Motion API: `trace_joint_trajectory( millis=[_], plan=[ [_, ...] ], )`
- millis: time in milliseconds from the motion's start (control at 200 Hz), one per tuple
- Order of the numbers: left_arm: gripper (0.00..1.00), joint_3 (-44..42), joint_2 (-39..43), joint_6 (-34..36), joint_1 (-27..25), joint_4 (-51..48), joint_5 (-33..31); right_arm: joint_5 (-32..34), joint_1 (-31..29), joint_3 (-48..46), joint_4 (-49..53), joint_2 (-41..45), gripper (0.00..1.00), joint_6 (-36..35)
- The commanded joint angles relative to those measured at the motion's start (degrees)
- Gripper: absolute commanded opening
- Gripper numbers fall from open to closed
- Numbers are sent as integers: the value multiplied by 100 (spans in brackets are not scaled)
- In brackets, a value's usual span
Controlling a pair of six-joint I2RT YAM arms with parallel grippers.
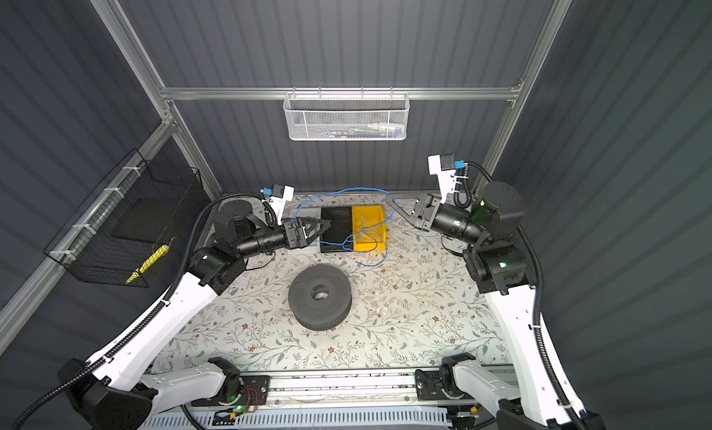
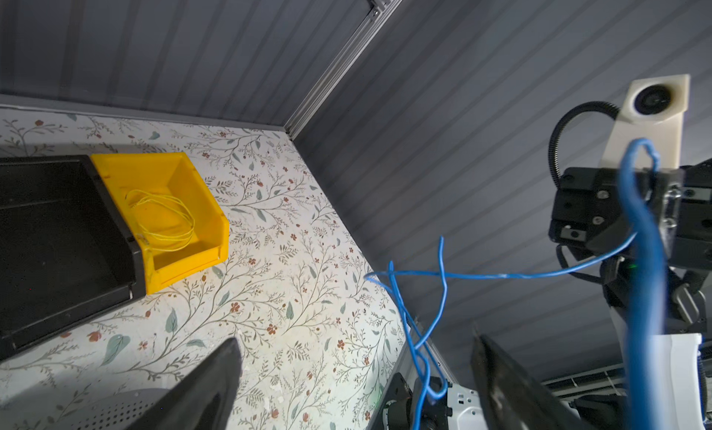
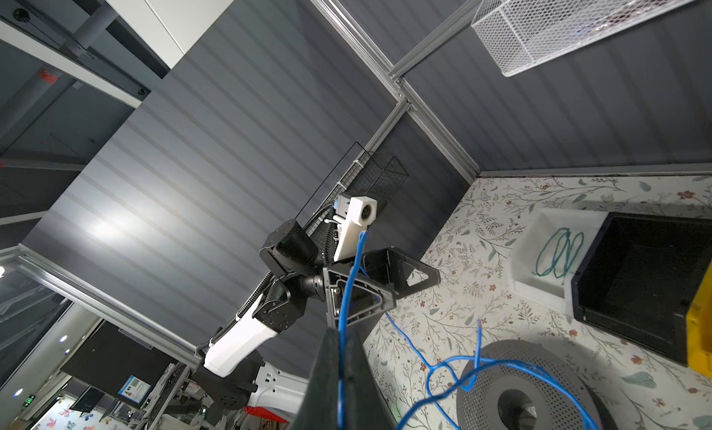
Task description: Wrap the cables
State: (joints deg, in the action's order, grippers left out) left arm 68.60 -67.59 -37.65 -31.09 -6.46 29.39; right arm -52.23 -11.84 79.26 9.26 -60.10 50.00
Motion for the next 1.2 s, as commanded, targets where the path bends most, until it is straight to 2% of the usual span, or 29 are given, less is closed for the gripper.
trace_joint_trajectory(
  millis=[0,75,210,390,435,565,725,855,990,1125,1196],
  plan=[
    [90,-159,37,-277,-104,603,-198,188,-46,-145,-321,-3,0,72],
    [81,-239,51,-351,-280,774,-434,359,-64,-217,-339,38,0,91],
    [77,-292,3,-325,-621,768,-682,726,-64,-398,-404,159,0,132],
    [88,-611,205,-265,-835,782,-1005,1127,-64,-554,-552,270,0,222],
    [91,-648,308,-192,-835,677,-1312,1200,-64,-535,-522,294,0,209],
    [91,-908,490,-356,-837,964,-1376,1361,-64,-553,-615,330,0,284],
    [89,-1081,357,-577,-837,1651,-1385,1268,-73,-857,-1216,281,0,754],
    [85,-1094,200,-514,-871,1707,-1589,1354,-74,-1013,-1369,322,0,884],
    [77,-1221,162,-532,-890,2023,-1877,1368,-73,-1019,-1443,307,0,954],
    [67,-1112,-102,-562,-924,2155,-1823,1356,-74,-1035,-1537,279,0,1068],
    [65,-1116,-212,-595,-951,2288,-1853,1361,-73,-1059,-1616,264,0,1132]
  ],
)
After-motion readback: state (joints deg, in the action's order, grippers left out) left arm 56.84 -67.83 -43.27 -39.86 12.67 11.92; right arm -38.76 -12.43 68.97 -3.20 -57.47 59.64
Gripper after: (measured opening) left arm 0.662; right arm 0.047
